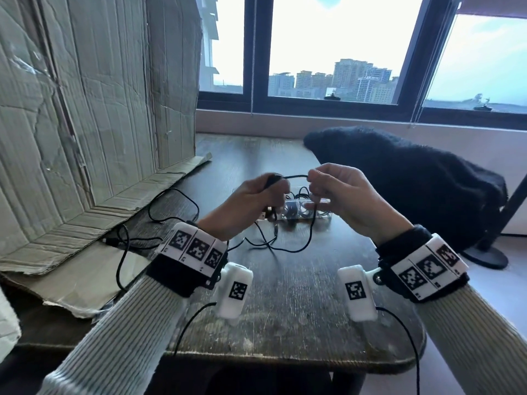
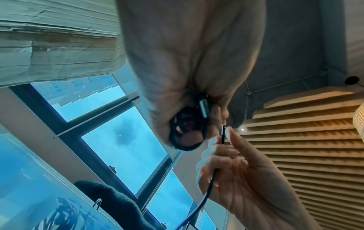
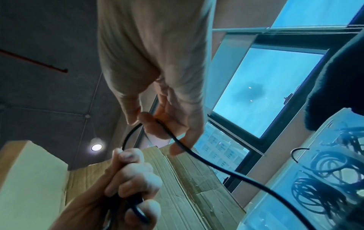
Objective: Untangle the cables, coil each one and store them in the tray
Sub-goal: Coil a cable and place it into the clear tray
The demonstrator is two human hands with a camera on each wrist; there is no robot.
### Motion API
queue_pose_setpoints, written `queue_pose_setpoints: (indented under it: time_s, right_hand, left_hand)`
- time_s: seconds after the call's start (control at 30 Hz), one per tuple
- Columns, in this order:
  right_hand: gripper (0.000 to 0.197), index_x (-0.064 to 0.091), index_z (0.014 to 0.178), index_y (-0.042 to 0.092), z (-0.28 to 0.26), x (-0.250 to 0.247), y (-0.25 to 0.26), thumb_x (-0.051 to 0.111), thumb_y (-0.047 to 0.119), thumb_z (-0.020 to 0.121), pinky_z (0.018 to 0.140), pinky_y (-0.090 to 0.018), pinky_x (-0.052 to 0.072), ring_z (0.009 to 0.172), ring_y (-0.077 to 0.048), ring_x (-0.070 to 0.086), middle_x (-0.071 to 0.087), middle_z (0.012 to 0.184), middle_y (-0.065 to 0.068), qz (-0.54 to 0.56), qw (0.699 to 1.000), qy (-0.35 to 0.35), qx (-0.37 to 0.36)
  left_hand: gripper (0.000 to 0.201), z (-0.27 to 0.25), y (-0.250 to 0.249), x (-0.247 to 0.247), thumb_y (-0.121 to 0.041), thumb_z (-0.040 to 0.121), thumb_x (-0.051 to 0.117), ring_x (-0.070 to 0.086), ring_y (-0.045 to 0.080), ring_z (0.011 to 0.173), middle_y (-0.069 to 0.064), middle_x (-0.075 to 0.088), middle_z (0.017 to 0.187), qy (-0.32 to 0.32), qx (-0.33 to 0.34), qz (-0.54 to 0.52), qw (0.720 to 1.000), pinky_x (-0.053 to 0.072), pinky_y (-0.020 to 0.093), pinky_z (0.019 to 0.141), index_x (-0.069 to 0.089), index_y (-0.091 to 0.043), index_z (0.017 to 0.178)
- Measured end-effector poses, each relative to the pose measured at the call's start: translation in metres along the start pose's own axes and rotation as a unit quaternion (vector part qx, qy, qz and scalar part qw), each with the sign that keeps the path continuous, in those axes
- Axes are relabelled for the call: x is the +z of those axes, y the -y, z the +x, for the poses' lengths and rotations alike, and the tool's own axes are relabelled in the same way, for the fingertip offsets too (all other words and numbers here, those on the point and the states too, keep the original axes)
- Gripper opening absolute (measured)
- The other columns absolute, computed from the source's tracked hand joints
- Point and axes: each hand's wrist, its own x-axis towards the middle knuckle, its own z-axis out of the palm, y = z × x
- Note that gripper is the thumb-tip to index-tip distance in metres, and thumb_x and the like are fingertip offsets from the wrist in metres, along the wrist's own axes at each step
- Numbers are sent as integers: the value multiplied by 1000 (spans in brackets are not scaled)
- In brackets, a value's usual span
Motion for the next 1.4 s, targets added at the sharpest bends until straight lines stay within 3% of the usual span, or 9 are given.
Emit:
queue_pose_setpoints:
  time_s: [0.37, 0.63, 0.7, 0.83, 0.93, 1.03, 1.2, 1.3, 1.4]
  right_hand:
    - [22, 57, 71, 14, -4, 23, -28, 64, 19, 91, 45, -26, 44, 42, -16, 48, 66, 65, -6, -51, 997, -42, -28]
    - [34, 70, 74, 17, -12, 35, -43, 55, 41, 93, 49, -26, 40, 46, -13, 40, 48, 48, 6, -161, 977, 137, 33]
    - [39, 72, 79, 14, -15, 31, -38, 50, 41, 96, 49, -27, 37, 48, -12, 35, 38, 50, 8, -171, 968, 177, 51]
    - [18, 73, 89, 16, -14, 18, -17, 57, 23, 95, 49, -22, 37, 56, -12, 42, 55, 61, 6, -253, 949, 183, 41]
    - [13, 72, 91, 9, -11, 14, 0, 62, 17, 92, 61, -23, 48, 69, -16, 57, 71, 86, -16, -286, 945, 155, -24]
    - [12, 75, 80, 13, -5, 14, 8, 68, 19, 87, 62, -36, 50, 59, -25, 59, 71, 72, -10, -324, 934, 112, -103]
    - [18, 74, 73, 9, 10, 1, 3, 81, 26, 74, 63, -31, 51, 60, -13, 60, 71, 69, -8, -267, 955, -35, -125]
    - [21, 70, 72, 11, 11, -4, -2, 80, 28, 73, 48, -19, 40, 50, -8, 52, 67, 63, -1, -189, 976, -72, -79]
    - [18, 68, 77, 12, 8, -8, -8, 72, 28, 84, 49, -24, 33, 48, -12, 39, 56, 53, 9, -149, 987, -45, -32]
  left_hand:
    - [22, 2, 2, 14, -23, 104, 31, 66, 6, 96, -5, 73, 105, -116, 28, -236, 964, 41, 25, 71, 47, -19, 90]
    - [22, 8, -8, 8, -27, 104, 30, 60, 11, 51, -7, 44, 56, -217, -1, -321, 922, 49, 46, 83, 42, -15, 89]
    - [19, 9, -8, 0, -28, 104, 32, 38, 6, 44, -6, 35, 60, -230, -5, -323, 918, 55, 33, 58, 41, -16, 92]
    - [24, 10, 4, -13, -28, 104, 30, 35, 1, 42, -3, 42, 67, -239, 18, -70, 968, 29, 17, 38, 48, -15, 96]
    - [37, 11, 17, -16, -34, 104, 27, 51, 7, 53, -4, 58, 71, -159, 40, 196, 967, 42, 24, 54, 58, -17, 93]
    - [61, 7, 18, -9, -51, 99, 17, 59, 8, 64, -7, 67, 71, -67, 22, 333, 940, 44, 30, 68, 66, -24, 74]
    - [59, 2, 18, 7, -49, 94, 40, 44, 2, 47, -15, 53, 50, 14, 36, 147, 988, 35, 17, 51, 63, 3, 80]
    - [28, 0, 15, 5, -20, 99, 46, 41, -2, 44, -17, 49, 46, 15, 18, 65, 998, 38, 17, 51, 58, -5, 79]
    - [30, 1, 12, 4, -19, 101, 40, 49, 4, 48, -11, 52, 51, -58, 11, -70, 996, 49, 24, 60, 54, -9, 76]
